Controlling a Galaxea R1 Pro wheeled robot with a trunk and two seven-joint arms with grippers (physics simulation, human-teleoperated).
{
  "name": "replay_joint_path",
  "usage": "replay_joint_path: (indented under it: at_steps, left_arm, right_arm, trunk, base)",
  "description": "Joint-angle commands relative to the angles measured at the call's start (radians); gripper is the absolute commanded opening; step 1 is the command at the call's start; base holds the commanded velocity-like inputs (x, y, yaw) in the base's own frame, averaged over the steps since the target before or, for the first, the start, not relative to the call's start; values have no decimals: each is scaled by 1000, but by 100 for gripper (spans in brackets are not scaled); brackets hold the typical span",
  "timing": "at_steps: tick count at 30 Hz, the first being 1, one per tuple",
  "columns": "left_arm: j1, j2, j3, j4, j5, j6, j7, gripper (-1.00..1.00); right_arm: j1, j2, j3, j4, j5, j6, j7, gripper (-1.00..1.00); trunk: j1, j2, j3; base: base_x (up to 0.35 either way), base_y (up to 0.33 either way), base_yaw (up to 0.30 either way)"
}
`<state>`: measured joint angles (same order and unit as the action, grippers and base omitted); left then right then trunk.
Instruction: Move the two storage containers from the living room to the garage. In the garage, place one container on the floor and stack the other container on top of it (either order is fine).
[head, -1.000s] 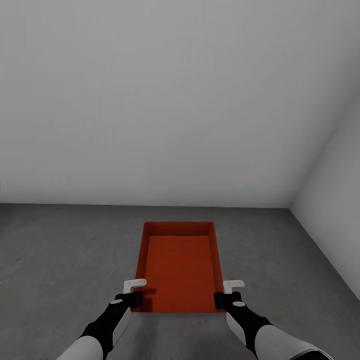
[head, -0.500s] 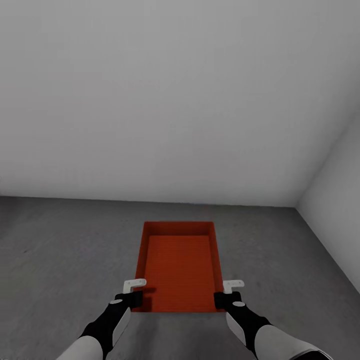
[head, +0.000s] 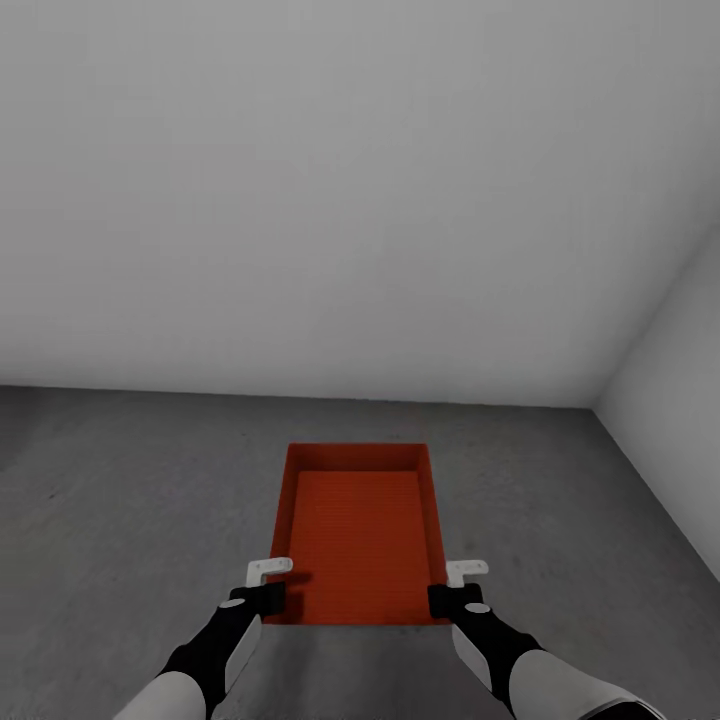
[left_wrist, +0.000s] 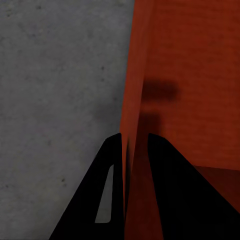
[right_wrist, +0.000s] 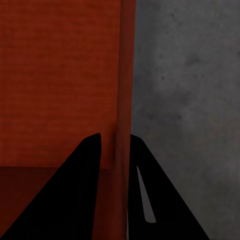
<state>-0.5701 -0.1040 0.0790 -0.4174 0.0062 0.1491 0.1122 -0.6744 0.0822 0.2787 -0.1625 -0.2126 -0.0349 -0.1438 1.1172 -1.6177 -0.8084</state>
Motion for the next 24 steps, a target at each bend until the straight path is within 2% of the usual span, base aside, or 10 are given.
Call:
replay_joint_path:
  at_steps: [1, 24]
  left_arm:
    - [-1, 7, 41, -6, -18, -8, 29, -100]
    - [-1, 7, 41, -6, -17, -8, 30, -100]
  right_arm:
    - [-1, -5, -46, 3, -13, -5, -7, -100]
    - [-1, -5, -46, 3, -13, -5, -7, -100]
  trunk:
    - [0, 0, -2]
    - [0, 0, -39]
  base:
    - [0, 0, 0]
    - [0, 0, 0]
